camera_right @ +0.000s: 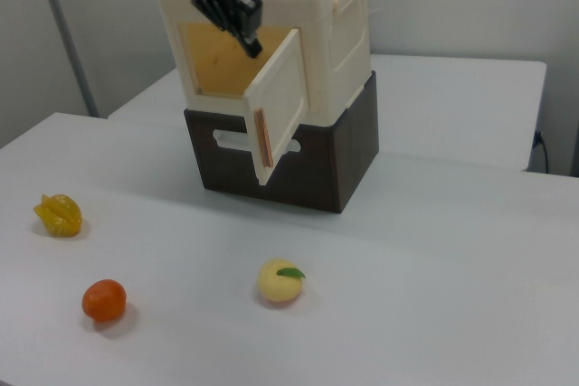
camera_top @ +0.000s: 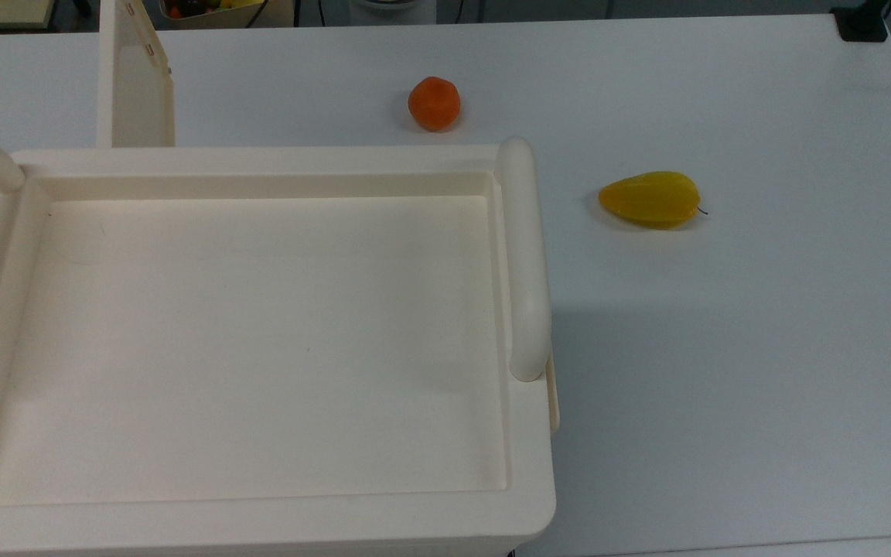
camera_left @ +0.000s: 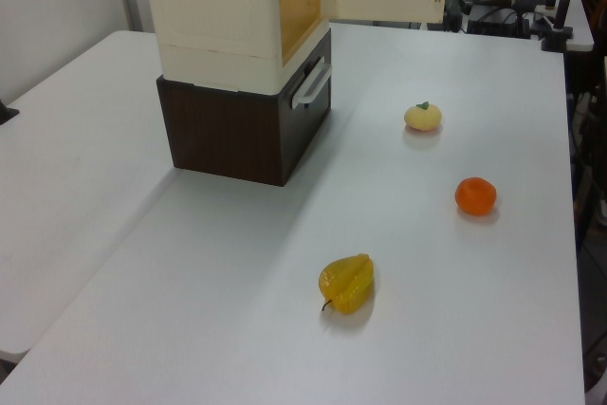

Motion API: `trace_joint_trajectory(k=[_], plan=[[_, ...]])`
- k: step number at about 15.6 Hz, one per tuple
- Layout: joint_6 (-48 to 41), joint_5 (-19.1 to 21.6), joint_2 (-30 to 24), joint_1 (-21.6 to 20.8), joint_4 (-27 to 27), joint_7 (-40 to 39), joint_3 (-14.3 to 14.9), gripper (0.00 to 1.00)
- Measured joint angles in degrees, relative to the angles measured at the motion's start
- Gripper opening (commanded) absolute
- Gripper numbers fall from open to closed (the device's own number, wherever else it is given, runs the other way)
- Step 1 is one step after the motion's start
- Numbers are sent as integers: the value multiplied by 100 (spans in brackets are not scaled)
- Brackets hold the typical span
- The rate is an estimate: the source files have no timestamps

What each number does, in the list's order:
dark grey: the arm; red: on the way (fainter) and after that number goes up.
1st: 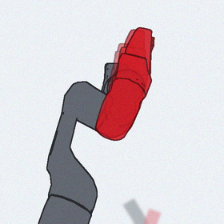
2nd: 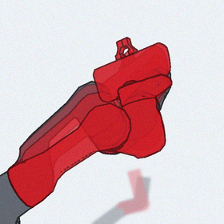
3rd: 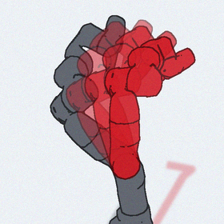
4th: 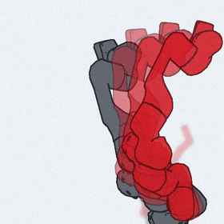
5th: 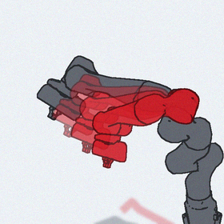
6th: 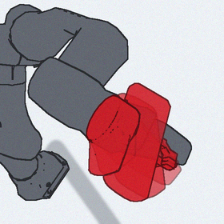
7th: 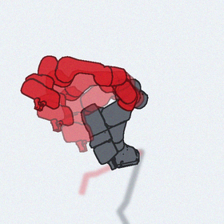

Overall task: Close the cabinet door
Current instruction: 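Push the door with the gripper, swinging it shut against the cabinet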

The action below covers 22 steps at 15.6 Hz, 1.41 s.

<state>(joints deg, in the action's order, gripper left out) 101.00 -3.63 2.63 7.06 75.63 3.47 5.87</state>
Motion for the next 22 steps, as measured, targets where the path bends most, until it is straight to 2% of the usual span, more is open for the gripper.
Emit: trace_joint_trajectory(k=[4,7,13,18,22], plan=[[114,3,96,16,26,-2,249,0],[122,40,240,10,100,-2,269,0],[155,637,450,-101,139,-2,238,0],[164,921,451,-629,146,49,177,0],[856,936,512,-1182,314,321,161,0]])
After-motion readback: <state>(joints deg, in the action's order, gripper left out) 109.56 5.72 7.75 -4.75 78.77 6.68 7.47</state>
